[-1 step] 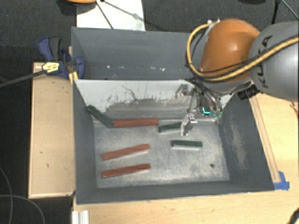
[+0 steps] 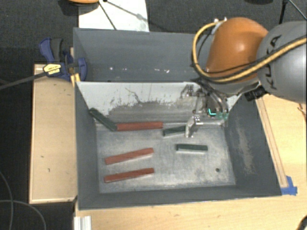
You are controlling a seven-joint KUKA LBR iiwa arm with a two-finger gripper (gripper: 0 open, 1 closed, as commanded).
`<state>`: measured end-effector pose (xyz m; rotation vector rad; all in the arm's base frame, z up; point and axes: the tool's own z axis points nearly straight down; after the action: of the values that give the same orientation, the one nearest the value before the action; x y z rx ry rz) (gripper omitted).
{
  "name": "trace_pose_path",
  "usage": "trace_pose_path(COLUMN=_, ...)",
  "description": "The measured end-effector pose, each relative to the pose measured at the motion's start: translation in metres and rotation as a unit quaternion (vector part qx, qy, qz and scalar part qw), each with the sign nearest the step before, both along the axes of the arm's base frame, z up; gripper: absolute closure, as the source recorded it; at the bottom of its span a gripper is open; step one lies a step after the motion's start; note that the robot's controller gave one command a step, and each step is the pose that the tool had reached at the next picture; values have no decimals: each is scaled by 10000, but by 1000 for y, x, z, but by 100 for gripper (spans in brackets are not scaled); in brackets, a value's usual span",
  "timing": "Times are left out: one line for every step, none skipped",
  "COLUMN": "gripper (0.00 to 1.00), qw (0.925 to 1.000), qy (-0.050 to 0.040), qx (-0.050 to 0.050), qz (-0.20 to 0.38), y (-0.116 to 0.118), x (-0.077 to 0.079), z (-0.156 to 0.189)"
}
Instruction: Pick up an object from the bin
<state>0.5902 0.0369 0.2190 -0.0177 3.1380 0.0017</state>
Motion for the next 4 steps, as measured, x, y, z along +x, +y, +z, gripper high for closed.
trace_pose_path(gripper=0, qw=9999, qy=-33, qx=0, qz=149, y=-39, x=-1, z=-50)
trace_pose_path(gripper=0, qw=9993, qy=-8, qx=-5, qz=-375, y=-57, x=-12, z=-112)
trace_pose_path(gripper=100, qw=9970, qy=-77, qx=5, qz=-768, y=-57, x=6, z=-143)
trace_pose_path(gripper=100, qw=9970, qy=-77, qx=5, qz=-768, y=-57, x=6, z=-143)
